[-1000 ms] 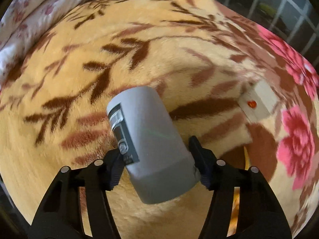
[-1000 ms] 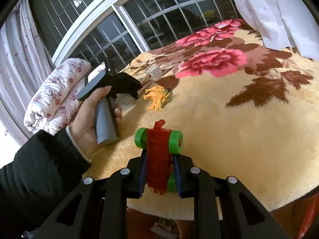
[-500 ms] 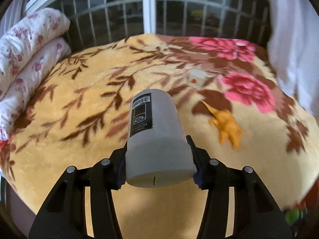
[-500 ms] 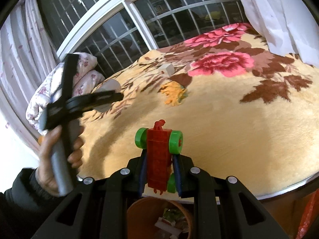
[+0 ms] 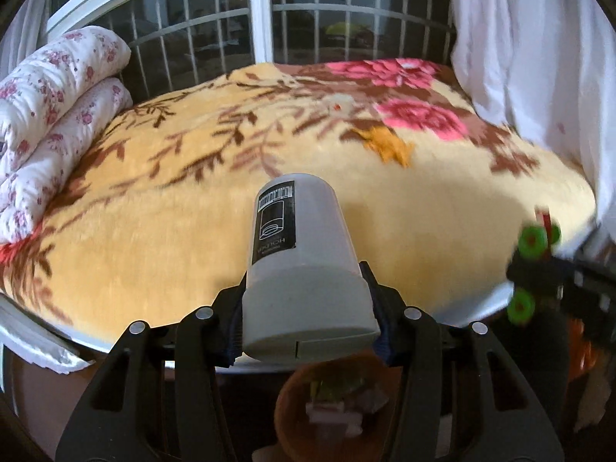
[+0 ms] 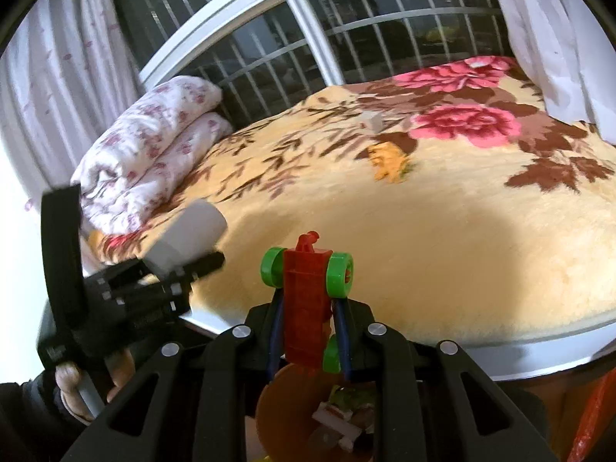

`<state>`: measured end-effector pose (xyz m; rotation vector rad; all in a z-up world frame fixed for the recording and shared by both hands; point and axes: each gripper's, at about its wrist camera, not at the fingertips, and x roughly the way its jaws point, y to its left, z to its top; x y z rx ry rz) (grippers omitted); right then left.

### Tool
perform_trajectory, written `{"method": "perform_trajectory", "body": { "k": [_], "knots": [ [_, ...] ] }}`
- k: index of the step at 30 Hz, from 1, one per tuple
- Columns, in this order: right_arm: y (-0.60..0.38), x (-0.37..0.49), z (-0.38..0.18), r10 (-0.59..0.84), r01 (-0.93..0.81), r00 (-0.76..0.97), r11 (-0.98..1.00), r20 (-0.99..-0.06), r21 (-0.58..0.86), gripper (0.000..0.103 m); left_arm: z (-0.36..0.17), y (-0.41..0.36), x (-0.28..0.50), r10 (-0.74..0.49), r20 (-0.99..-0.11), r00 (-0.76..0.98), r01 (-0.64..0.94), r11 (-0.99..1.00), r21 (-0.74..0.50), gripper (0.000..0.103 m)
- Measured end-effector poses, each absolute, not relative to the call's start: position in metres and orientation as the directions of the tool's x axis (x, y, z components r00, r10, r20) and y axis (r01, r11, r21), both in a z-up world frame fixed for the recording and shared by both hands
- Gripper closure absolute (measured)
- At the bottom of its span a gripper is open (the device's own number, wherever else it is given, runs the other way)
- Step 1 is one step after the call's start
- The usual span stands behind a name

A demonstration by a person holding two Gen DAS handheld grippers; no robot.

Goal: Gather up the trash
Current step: 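Carry car and bottle over the orange bucket and open both grippers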

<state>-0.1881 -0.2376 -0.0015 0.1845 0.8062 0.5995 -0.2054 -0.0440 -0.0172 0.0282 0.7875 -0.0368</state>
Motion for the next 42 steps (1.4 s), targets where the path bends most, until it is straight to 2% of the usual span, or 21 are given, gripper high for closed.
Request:
{"method": "perform_trajectory", "body": {
  "k": [7, 11, 16, 18, 22, 31, 32, 33, 34, 42],
  "knots": [
    [-0.233, -0.225, -0.025, 0.557, -0.475, 0.471, 0.814, -0.684, 0.335, 0.080, -0.062, -0.051, -0.255, -0.069, -0.760, 0.646, 0.165, 0.985, 0.051, 0.054],
    [-0.231, -0.236, -0.063, 0.533, -0.452, 0.402, 0.823, -0.744, 0.344, 0.080, -0.107, -0.056, -0.262, -0.066, -0.828, 0.556, 0.236, 0.968, 0.081, 0.054],
    [-0.219, -0.235, -0.118, 0.493, -0.416, 0.270, 0.834, -0.827, 0.361, 0.080, -0.161, -0.048, -0.247, -0.086, -0.916, 0.392, 0.207, 0.978, -0.003, 0.054],
    [-0.213, -0.232, -0.135, 0.473, -0.413, 0.227, 0.838, -0.851, 0.356, 0.080, -0.175, -0.045, -0.239, -0.063, -0.937, 0.343, 0.186, 0.983, 0.002, 0.054],
    [-0.205, -0.224, -0.157, 0.455, -0.391, 0.159, 0.844, -0.876, 0.367, 0.080, -0.190, -0.040, -0.230, -0.057, -0.954, 0.294, 0.165, 0.986, -0.008, 0.054],
    [-0.192, -0.219, -0.165, 0.447, -0.412, 0.116, 0.834, -0.887, 0.367, 0.078, -0.197, -0.040, -0.224, -0.061, -0.961, 0.271, 0.172, 0.985, -0.014, 0.054],
    [-0.191, -0.219, -0.165, 0.445, -0.414, 0.115, 0.834, -0.888, 0.364, 0.070, -0.197, -0.040, -0.223, -0.057, -0.962, 0.268, 0.174, 0.985, -0.010, 0.049],
    [-0.190, -0.219, -0.166, 0.441, -0.413, 0.114, 0.836, -0.890, 0.361, 0.054, -0.198, -0.034, -0.223, -0.050, -0.964, 0.262, 0.175, 0.985, -0.004, 0.039],
    [-0.192, -0.219, -0.165, 0.435, -0.410, 0.119, 0.840, -0.892, 0.355, 0.052, -0.200, -0.037, -0.224, -0.029, -0.965, 0.260, 0.169, 0.986, 0.015, 0.023],
    [-0.204, -0.220, -0.157, 0.450, -0.371, 0.162, 0.852, -0.878, 0.369, 0.052, -0.197, -0.031, -0.227, -0.023, -0.962, 0.271, 0.158, 0.987, 0.021, 0.021]
  ]
}}
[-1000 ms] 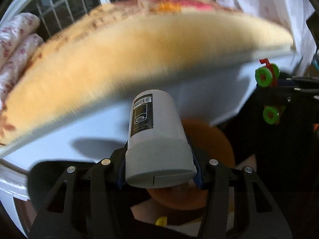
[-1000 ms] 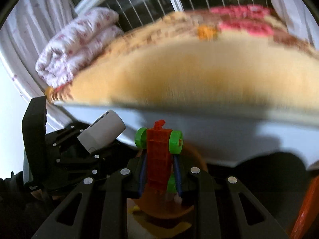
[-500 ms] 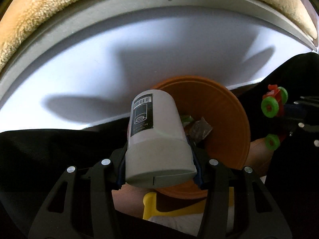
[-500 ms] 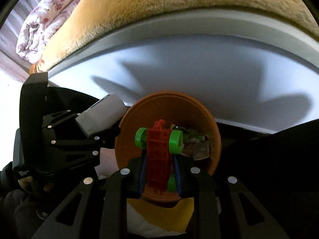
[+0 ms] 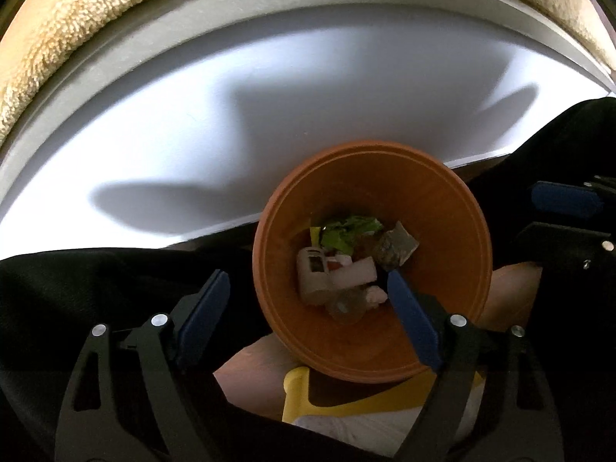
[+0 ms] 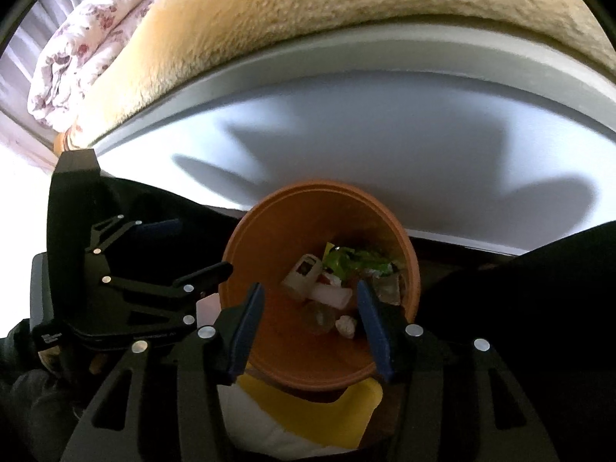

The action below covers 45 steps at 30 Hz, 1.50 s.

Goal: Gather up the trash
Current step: 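Carry car and bottle over the orange bucket and open both grippers, then grasp the orange toy dinosaur with the right gripper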

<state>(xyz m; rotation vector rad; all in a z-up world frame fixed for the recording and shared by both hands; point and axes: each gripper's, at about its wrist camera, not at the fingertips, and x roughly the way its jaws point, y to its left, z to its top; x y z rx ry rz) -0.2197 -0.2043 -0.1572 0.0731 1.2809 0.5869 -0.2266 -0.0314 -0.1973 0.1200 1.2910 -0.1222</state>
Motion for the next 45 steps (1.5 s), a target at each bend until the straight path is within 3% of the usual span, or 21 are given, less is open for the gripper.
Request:
{"method": "perform_trajectory", "body": {
  "k": [5, 14, 17, 22, 31, 35, 37, 39, 45],
  "knots": [
    [-0.212, -0.223, -0.139, 0.458, -0.386, 0.203, 0.850, -0.865, 0.359, 0.052, -0.184, -0.032, -0.231, -0.051, -0.951, 0.306, 0.155, 0.988, -0.003, 0.021],
    [-0.229, -0.214, -0.050, 0.487, -0.515, 0.392, 0.819, -0.781, 0.253, 0.051, -0.074, -0.028, -0.240, -0.189, -0.803, 0.564, 0.252, 0.966, -0.051, 0.021],
    [-0.236, -0.185, -0.013, 0.478, -0.518, 0.498, 0.833, -0.724, 0.194, 0.051, -0.047, -0.030, -0.233, -0.201, -0.761, 0.617, 0.251, 0.967, -0.052, 0.021],
    [-0.243, -0.114, 0.015, 0.479, -0.471, 0.565, 0.856, -0.672, 0.214, 0.049, -0.023, -0.036, -0.213, -0.207, -0.712, 0.671, 0.224, 0.972, -0.072, 0.021],
    [-0.208, 0.021, -0.010, 0.397, -0.355, 0.522, 0.906, -0.755, 0.231, 0.039, -0.023, -0.037, -0.192, -0.196, -0.715, 0.672, 0.203, 0.976, -0.077, 0.021],
    [-0.186, 0.049, -0.032, 0.321, -0.352, 0.493, 0.924, -0.808, 0.152, 0.029, -0.025, -0.033, -0.188, -0.188, -0.721, 0.667, 0.190, 0.979, -0.079, 0.021],
    [-0.176, 0.063, -0.044, 0.282, -0.353, 0.469, 0.928, -0.837, 0.115, 0.032, -0.026, -0.029, -0.185, -0.196, -0.724, 0.661, 0.185, 0.978, -0.096, 0.021],
    [-0.172, 0.075, -0.059, 0.264, -0.334, 0.420, 0.935, -0.868, 0.122, 0.048, -0.027, -0.025, -0.180, -0.208, -0.729, 0.653, 0.176, 0.977, -0.120, 0.021],
    [-0.182, 0.072, -0.058, 0.298, -0.309, 0.444, 0.936, -0.845, 0.167, 0.050, -0.024, -0.018, -0.158, -0.223, -0.730, 0.646, 0.147, 0.975, -0.168, 0.021]
  ]
}}
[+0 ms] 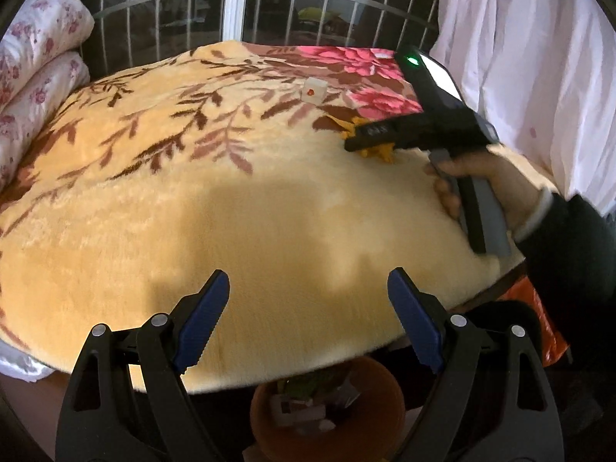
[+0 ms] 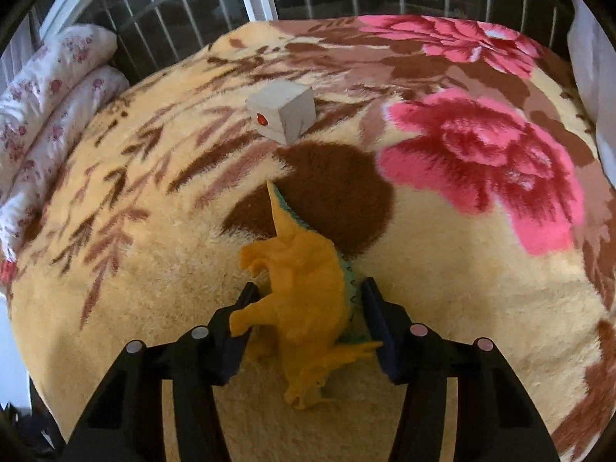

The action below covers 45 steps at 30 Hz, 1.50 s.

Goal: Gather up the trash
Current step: 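Grasp the orange toy dinosaur with the right gripper, then grasp the wooden block with the left gripper while the right gripper holds the dinosaur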

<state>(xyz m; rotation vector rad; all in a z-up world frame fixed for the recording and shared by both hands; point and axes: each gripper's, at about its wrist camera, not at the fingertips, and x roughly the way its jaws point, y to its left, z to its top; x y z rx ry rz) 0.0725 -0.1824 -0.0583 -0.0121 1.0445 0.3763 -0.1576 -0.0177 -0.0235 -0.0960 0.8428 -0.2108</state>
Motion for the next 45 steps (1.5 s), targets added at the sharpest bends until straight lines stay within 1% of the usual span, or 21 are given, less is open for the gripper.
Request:
{"method": "perform_trajectory", "body": {
  "k": [3, 5, 9, 12, 14, 18, 21, 25, 26, 27, 28, 29, 33, 37, 42, 45],
  "knots": [
    [-0.198, 0.064, -0.048, 0.357, -0.295, 0.462, 0.925, -0.812, 0.239, 0.050, -0.018, -0.018, -0.139, -0.213, -0.728, 0.652, 0.134, 0.977, -0.165, 0.021],
    [-0.208, 0.056, -0.038, 0.375, -0.294, 0.486, 0.921, -0.789, 0.256, 0.050, -0.013, -0.019, -0.118, -0.208, -0.731, 0.650, 0.127, 0.978, -0.166, 0.021],
    [-0.252, 0.019, -0.012, 0.357, -0.270, 0.585, 0.932, -0.728, 0.240, 0.049, -0.001, -0.031, -0.057, -0.223, -0.732, 0.643, 0.131, 0.974, -0.183, 0.021],
    [-0.289, -0.007, -0.001, 0.335, -0.222, 0.643, 0.942, -0.689, 0.251, 0.049, 0.002, -0.050, -0.003, -0.252, -0.727, 0.639, 0.182, 0.967, -0.176, 0.021],
    [-0.312, -0.023, 0.001, 0.337, -0.192, 0.663, 0.939, -0.668, 0.284, 0.049, -0.002, -0.065, 0.034, -0.246, -0.730, 0.638, 0.209, 0.967, -0.144, 0.021],
    [-0.346, -0.051, -0.002, 0.341, -0.162, 0.686, 0.933, -0.643, 0.322, 0.049, -0.016, -0.081, 0.095, -0.206, -0.744, 0.635, 0.210, 0.974, -0.089, 0.021],
    [-0.363, -0.066, -0.007, 0.328, -0.145, 0.699, 0.935, -0.635, 0.323, 0.049, -0.031, -0.084, 0.127, -0.184, -0.775, 0.604, 0.205, 0.976, -0.071, 0.021],
    [-0.379, -0.072, -0.012, 0.322, -0.116, 0.712, 0.931, -0.624, 0.347, 0.049, -0.047, -0.085, 0.153, -0.157, -0.783, 0.602, 0.190, 0.980, -0.051, 0.021],
    [-0.381, -0.072, -0.012, 0.319, -0.111, 0.719, 0.930, -0.618, 0.351, 0.049, -0.048, -0.085, 0.155, -0.148, -0.775, 0.615, 0.186, 0.982, -0.039, 0.022],
    [-0.382, -0.073, -0.013, 0.315, -0.110, 0.724, 0.931, -0.613, 0.349, 0.049, -0.049, -0.086, 0.157, -0.148, -0.766, 0.626, 0.192, 0.981, -0.033, 0.027],
    [-0.381, -0.074, -0.012, 0.312, -0.114, 0.728, 0.933, -0.611, 0.341, 0.049, -0.051, -0.088, 0.159, -0.164, -0.764, 0.624, 0.213, 0.976, -0.036, 0.051],
    [-0.379, -0.075, -0.012, 0.310, -0.117, 0.731, 0.934, -0.608, 0.337, 0.049, -0.054, -0.090, 0.163, -0.176, -0.776, 0.605, 0.234, 0.972, -0.038, 0.068],
    [-0.372, -0.080, -0.011, 0.323, -0.138, 0.740, 0.931, -0.590, 0.337, 0.049, -0.056, -0.088, 0.163, -0.184, -0.768, 0.614, 0.229, 0.972, -0.050, 0.069],
    [-0.364, -0.081, -0.008, 0.328, -0.158, 0.735, 0.934, -0.593, 0.321, 0.049, -0.044, -0.084, 0.151, -0.181, -0.754, 0.632, 0.215, 0.975, -0.054, 0.069],
    [-0.344, -0.088, -0.002, 0.369, -0.216, 0.707, 0.925, -0.604, 0.312, 0.049, -0.019, -0.079, 0.104, -0.187, -0.728, 0.660, 0.221, 0.974, -0.050, 0.069],
    [-0.326, -0.098, -0.001, 0.399, -0.254, 0.683, 0.915, -0.612, 0.313, 0.049, -0.005, -0.074, 0.063, -0.143, -0.716, 0.683, 0.194, 0.981, -0.010, 0.069]
  ]
}}
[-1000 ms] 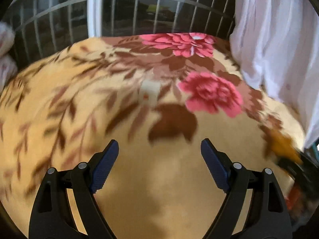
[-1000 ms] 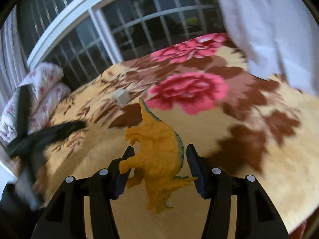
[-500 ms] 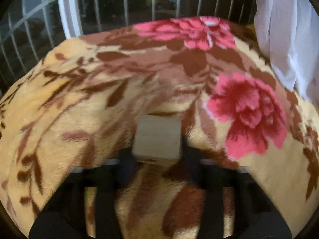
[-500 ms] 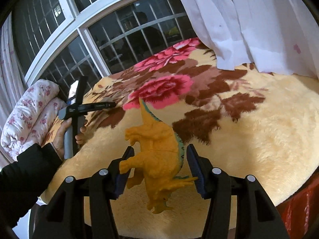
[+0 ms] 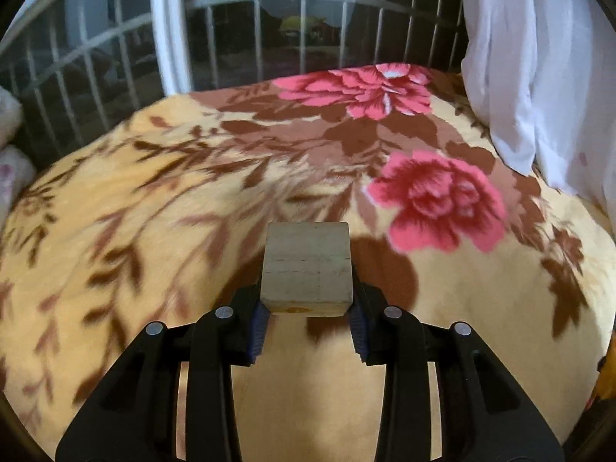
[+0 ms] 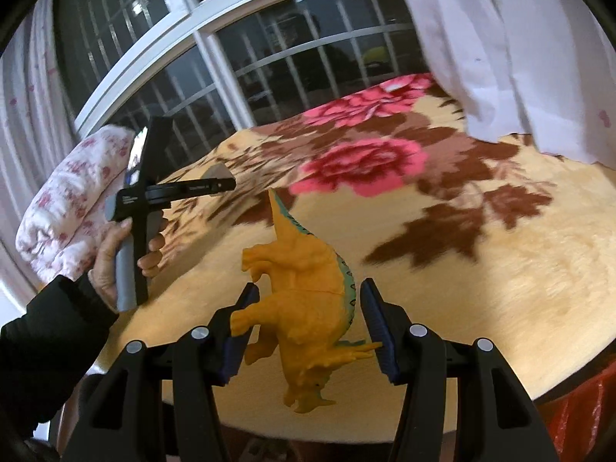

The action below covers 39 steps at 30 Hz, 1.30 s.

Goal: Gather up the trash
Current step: 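Grasp the wooden block with the left gripper while the right gripper holds the dinosaur, then carry dinosaur and block over the orange bucket and open both grippers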

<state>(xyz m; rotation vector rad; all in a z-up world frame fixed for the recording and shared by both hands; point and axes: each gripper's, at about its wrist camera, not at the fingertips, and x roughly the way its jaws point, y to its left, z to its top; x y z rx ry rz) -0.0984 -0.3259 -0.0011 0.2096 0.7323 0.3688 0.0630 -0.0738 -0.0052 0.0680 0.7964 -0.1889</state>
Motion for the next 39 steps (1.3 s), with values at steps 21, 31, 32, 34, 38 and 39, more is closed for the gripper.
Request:
{"method": "perform_trajectory", "body": {
  "k": [21, 31, 32, 34, 38, 39],
  "knots": [
    [-0.239, -0.224, -0.006, 0.548, -0.456, 0.510, 0.826, -0.663, 0.332, 0.049, -0.014, -0.031, -0.225, -0.115, -0.730, 0.674, 0.138, 0.990, -0.029, 0.069],
    [-0.228, -0.243, -0.066, 0.497, -0.433, 0.387, 0.842, -0.777, 0.323, 0.049, -0.089, -0.031, -0.269, -0.160, -0.789, 0.593, 0.190, 0.980, -0.056, 0.069],
    [-0.225, -0.242, -0.072, 0.490, -0.432, 0.376, 0.844, -0.787, 0.319, 0.049, -0.096, -0.031, -0.269, -0.164, -0.795, 0.585, 0.192, 0.980, -0.061, 0.069],
    [-0.221, -0.239, -0.087, 0.475, -0.427, 0.355, 0.848, -0.805, 0.312, 0.049, -0.114, -0.032, -0.267, -0.166, -0.820, 0.547, 0.197, 0.978, -0.067, 0.069],
    [-0.216, -0.234, -0.112, 0.445, -0.406, 0.314, 0.861, -0.838, 0.305, 0.049, -0.144, -0.027, -0.254, -0.207, -0.876, 0.437, 0.180, 0.974, -0.140, 0.069],
    [-0.214, -0.233, -0.117, 0.447, -0.404, 0.302, 0.860, -0.842, 0.312, 0.049, -0.148, -0.026, -0.252, -0.214, -0.882, 0.420, 0.176, 0.973, -0.152, 0.069]
  ]
}}
